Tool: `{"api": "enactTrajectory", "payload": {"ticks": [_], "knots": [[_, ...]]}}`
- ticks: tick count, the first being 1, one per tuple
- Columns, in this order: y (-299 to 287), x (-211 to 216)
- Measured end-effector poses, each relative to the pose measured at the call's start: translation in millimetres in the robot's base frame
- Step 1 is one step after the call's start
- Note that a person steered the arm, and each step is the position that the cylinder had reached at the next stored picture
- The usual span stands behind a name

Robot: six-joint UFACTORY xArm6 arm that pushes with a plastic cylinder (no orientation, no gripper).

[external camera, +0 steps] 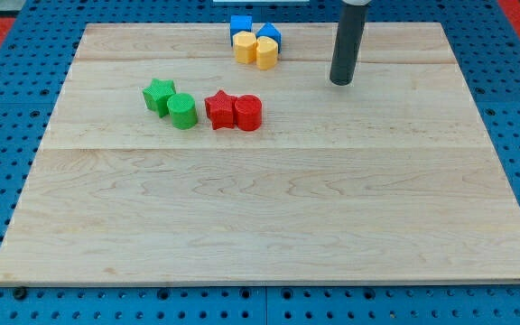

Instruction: Separate the red star and red circle

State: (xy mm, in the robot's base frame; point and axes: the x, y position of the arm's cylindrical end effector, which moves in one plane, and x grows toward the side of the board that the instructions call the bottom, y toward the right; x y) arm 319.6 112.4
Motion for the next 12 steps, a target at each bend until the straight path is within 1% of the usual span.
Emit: {"api": "enactTrajectory", "payload": {"ticks": [4,5,7,8,9,10,11,12], "knots": [[10,-1],[39,-9],[37,-8],[0,0],[-44,-3],[-103,-2],[-185,12],[-195,40]]}}
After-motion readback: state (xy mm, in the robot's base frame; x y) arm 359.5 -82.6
